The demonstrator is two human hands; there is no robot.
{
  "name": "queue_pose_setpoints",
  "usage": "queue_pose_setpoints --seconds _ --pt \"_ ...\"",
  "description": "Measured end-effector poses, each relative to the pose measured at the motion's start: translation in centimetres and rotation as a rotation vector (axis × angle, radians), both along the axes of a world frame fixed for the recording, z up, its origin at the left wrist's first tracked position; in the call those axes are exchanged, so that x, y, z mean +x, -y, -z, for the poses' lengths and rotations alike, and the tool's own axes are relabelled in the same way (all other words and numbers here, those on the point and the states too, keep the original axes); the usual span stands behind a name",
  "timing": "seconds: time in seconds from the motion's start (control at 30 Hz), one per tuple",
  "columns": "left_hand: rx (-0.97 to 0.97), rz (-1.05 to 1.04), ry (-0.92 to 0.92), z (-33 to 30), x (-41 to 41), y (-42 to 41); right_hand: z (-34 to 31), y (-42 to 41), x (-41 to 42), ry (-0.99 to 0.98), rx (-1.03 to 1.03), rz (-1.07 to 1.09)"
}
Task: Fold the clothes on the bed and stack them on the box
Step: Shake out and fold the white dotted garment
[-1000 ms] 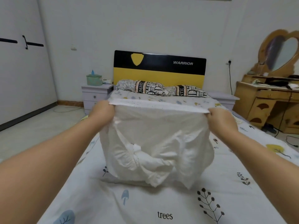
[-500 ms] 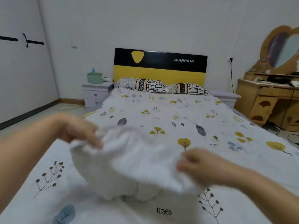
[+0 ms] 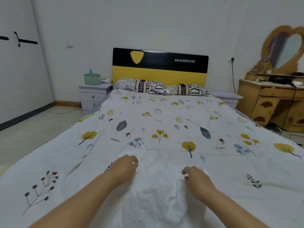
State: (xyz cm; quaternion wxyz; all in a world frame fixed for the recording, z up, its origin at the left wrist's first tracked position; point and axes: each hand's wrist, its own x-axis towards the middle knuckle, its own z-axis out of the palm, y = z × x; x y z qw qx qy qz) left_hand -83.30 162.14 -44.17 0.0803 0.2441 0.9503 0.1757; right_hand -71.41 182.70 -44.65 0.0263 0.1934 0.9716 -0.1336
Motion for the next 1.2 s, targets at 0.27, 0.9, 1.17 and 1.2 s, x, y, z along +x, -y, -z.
queue_pose_setpoints --seconds 0.27,0.9,1.17,1.2 --pt "-0.129 0.085 0.234 4.9 -2.1 -3.3 4.5 -2.5 -4.2 0.128 0.070 0.066" --pt "1.202 -0.351 -0.260 -16.6 -7.9 1.3 -14.0 -10.1 -3.8 -1.148 -0.475 0.470" --pt "1.489 -0.082 0.139 -16.6 -3.6 3.2 -12.8 -10.5 1.8 -1.226 -0.577 0.435" --pt "1.423 -0.094 0.208 -14.9 -3.2 3.5 -10.9 -10.7 2.5 -1.164 -0.565 0.442"
